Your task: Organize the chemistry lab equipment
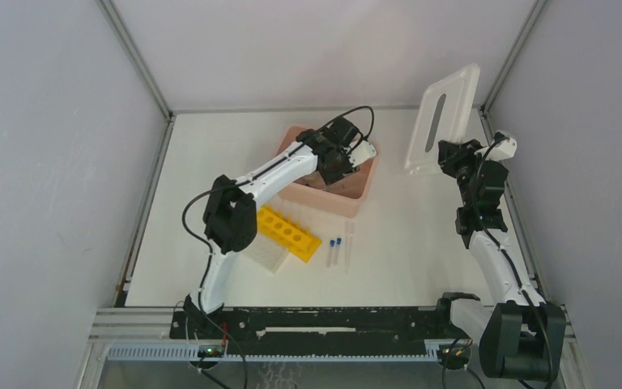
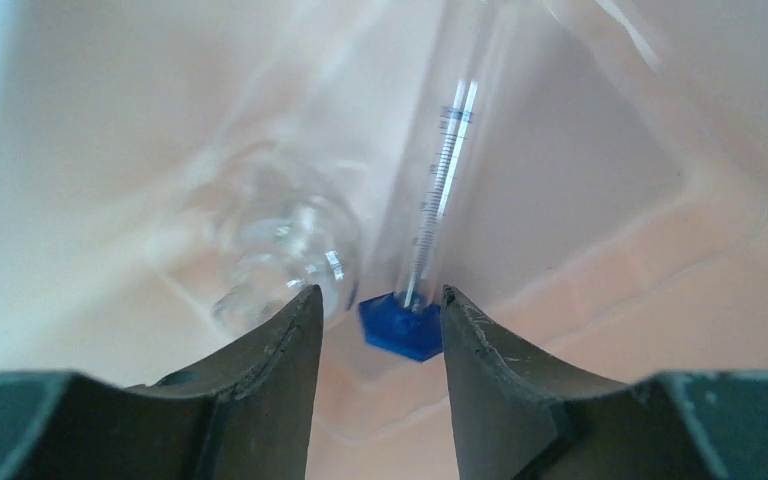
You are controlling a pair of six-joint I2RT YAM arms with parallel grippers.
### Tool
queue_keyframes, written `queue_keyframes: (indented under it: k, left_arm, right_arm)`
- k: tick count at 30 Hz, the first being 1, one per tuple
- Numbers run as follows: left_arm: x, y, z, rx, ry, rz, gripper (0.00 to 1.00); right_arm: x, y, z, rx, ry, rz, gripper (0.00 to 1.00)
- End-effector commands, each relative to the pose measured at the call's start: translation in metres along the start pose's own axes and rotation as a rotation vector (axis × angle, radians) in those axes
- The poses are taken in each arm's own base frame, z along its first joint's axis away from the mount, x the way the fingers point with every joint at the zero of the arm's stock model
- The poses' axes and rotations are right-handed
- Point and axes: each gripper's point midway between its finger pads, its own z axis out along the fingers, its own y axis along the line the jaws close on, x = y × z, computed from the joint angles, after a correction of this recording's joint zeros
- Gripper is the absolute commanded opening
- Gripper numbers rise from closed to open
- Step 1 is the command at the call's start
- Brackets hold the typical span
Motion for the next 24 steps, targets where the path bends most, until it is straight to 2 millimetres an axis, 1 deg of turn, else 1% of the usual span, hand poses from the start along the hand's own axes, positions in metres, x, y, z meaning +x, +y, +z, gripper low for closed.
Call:
queue_keyframes:
  k: [1,2,5,9,11,14,16,17,21,24]
  left_arm:
    - [-0.048,0.054,-0.089,-0.205,-0.236,-0.12,0.51]
    - [-0.053,0.063,-0.1,-0.248,-0.266,-0.149,0.51]
    - [-0.058,0.09,-0.13,-0.374,-0.325,-0.274,0.53]
    - [-0.06,0.108,-0.164,-0.448,-0.399,-0.463,0.56]
    - [-0.057,0.115,-0.18,-0.498,-0.423,-0.556,0.57]
    - [-0.045,0.125,-0.203,-0.557,-0.454,-0.684,0.58]
    - [-0.035,0.13,-0.218,-0.582,-0.482,-0.78,0.58]
    - [-0.03,0.132,-0.222,-0.589,-0.488,-0.815,0.58]
    - [0.002,0.133,-0.227,-0.606,-0.491,-0.956,0.58]
    - [0.017,0.13,-0.228,-0.575,-0.518,-1.022,0.58]
  right_arm:
    - [-0.038,0.026,-0.002,-0.066,-0.111,-0.032,0.0]
    - [-0.039,0.027,-0.002,-0.068,-0.112,-0.033,0.0]
    - [-0.042,0.032,-0.002,-0.072,-0.111,-0.037,0.0]
    - [-0.046,0.04,-0.005,-0.081,-0.113,-0.044,0.0]
    - [-0.049,0.045,-0.008,-0.089,-0.114,-0.054,0.0]
    - [-0.054,0.058,-0.016,-0.105,-0.115,-0.082,0.0]
    - [-0.063,0.066,-0.021,-0.115,-0.125,-0.106,0.0]
    - [-0.063,0.078,-0.024,-0.144,-0.115,-0.116,0.0]
    - [-0.071,0.109,-0.036,-0.221,-0.088,-0.152,0.0]
    - [-0.075,0.135,-0.047,-0.3,-0.047,-0.14,0.0]
